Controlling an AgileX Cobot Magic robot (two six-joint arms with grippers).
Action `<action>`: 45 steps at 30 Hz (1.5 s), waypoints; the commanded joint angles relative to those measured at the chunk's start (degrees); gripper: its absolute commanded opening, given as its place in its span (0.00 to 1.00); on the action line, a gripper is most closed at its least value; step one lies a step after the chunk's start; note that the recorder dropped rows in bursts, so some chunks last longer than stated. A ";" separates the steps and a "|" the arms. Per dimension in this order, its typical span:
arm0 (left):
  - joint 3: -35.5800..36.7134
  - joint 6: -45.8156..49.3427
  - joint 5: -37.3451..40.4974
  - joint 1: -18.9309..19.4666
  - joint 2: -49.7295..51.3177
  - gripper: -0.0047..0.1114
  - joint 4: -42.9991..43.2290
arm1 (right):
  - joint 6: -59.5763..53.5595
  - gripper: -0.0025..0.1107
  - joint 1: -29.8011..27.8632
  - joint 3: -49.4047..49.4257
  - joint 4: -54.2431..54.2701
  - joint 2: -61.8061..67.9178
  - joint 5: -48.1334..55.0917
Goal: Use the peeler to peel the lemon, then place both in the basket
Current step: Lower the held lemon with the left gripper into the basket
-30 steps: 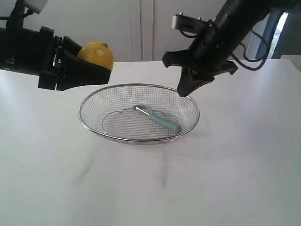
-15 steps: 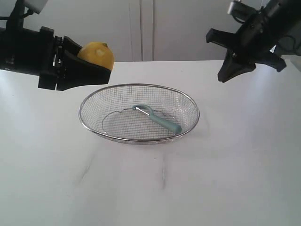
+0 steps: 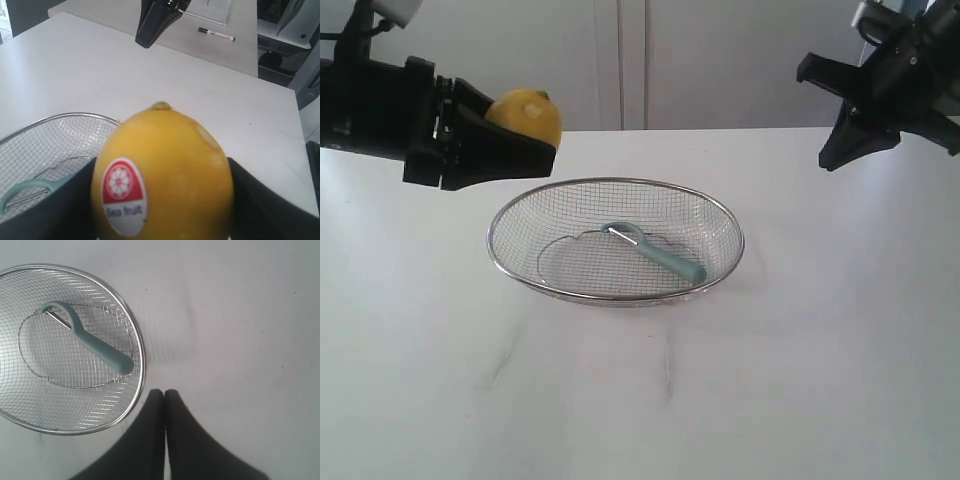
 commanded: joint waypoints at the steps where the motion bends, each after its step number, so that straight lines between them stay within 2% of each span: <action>1: -1.14 -4.45 -0.49 0.17 -0.29 0.04 -0.49 | 0.14 0.02 -0.32 -0.16 -0.42 -0.73 0.17; 9: -9.25 -21.96 -2.16 0.17 -0.29 0.04 16.08 | 0.14 0.02 -0.32 -0.16 -0.42 -0.73 0.17; 11: -10.60 -26.35 -4.62 -1.41 -0.29 0.04 22.43 | 0.14 0.02 -0.32 -0.16 -0.29 -0.73 0.17; 16: -11.98 -39.78 -13.41 -10.15 1.42 0.04 39.96 | 0.14 0.02 -0.32 -0.16 -0.29 -0.73 0.17; 19: -14.82 -45.39 -12.86 -12.92 5.08 0.04 44.87 | 0.14 0.02 -0.32 -0.16 -0.29 -0.73 0.17; 24: -18.11 -60.46 -12.00 -16.87 9.44 0.04 60.25 | 0.14 0.02 -0.32 -0.16 -0.30 -0.73 0.17; 29: -22.93 -62.48 -7.23 -17.00 14.09 0.04 61.84 | 0.14 0.02 -0.32 -0.16 -0.30 -0.73 0.17; 40: -31.83 -63.22 -6.02 -17.00 23.17 0.04 64.62 | 0.14 0.02 -0.32 -0.16 -0.30 -0.73 0.17; 45: -34.00 -63.22 -8.27 -16.88 27.03 0.04 65.52 | 0.14 0.02 -0.32 -0.16 -0.30 -0.73 0.17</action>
